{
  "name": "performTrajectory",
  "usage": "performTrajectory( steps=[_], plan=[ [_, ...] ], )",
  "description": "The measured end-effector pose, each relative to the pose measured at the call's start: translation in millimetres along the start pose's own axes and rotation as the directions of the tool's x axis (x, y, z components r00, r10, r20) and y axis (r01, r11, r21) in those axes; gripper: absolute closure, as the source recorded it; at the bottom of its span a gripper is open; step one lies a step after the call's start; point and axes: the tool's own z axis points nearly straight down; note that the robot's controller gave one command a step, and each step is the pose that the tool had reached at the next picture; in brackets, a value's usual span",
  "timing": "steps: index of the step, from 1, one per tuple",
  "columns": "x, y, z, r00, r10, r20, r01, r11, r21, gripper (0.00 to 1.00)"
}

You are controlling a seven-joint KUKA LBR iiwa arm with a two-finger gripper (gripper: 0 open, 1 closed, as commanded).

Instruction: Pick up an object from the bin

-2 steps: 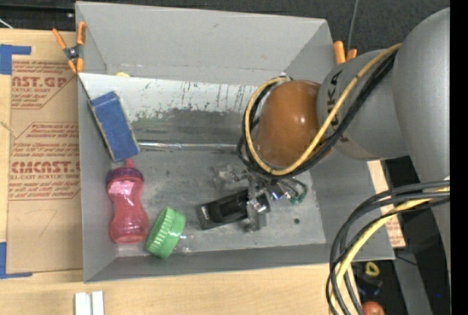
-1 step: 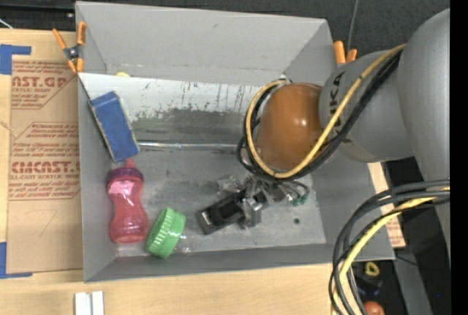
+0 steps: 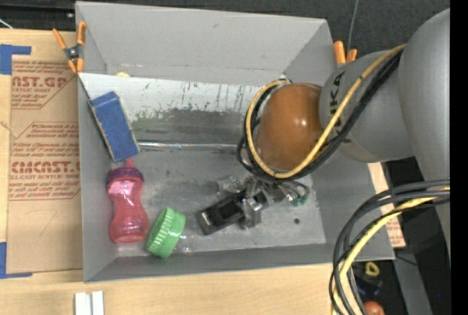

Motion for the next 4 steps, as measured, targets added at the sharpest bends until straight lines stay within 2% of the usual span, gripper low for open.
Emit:
performTrajectory(
  steps=[2, 3, 4],
  plan=[
    [1.3, 1.5, -14.8, 1.000, 0.000, -0.004, 0.000, 1.000, -0.003, 1.00],
    [3.8, 3.5, -38.6, 1.000, 0.000, -0.014, 0.000, 1.000, -0.008, 1.00],
    [2.8, 3.6, -80.7, 1.000, 0.000, -0.013, 0.000, 1.000, -0.007, 1.00]
  ],
)
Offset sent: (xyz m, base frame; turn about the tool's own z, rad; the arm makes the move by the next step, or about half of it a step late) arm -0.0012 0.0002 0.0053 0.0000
